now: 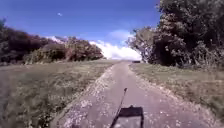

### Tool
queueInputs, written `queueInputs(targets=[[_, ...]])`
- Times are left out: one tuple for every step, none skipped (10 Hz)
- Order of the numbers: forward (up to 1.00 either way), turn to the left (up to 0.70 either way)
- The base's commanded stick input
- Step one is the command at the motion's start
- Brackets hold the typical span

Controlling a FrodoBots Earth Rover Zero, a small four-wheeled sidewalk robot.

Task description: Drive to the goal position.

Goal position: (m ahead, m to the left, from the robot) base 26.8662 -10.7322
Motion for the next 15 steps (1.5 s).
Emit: queueInputs(targets=[[1.0, -0.27], [1.0, 0.0], [1.0, 0.0], [1.0, 0.0], [1.0, 0.0], [1.0, 0.0], [1.0, 0.0], [1.0, 0.0], [1.0, 0.0], [1.0, 0.0], [1.0, 0.0], [1.0, 0.0], [1.0, 0.0], [1.0, 0.0], [1.0, 0.08]])
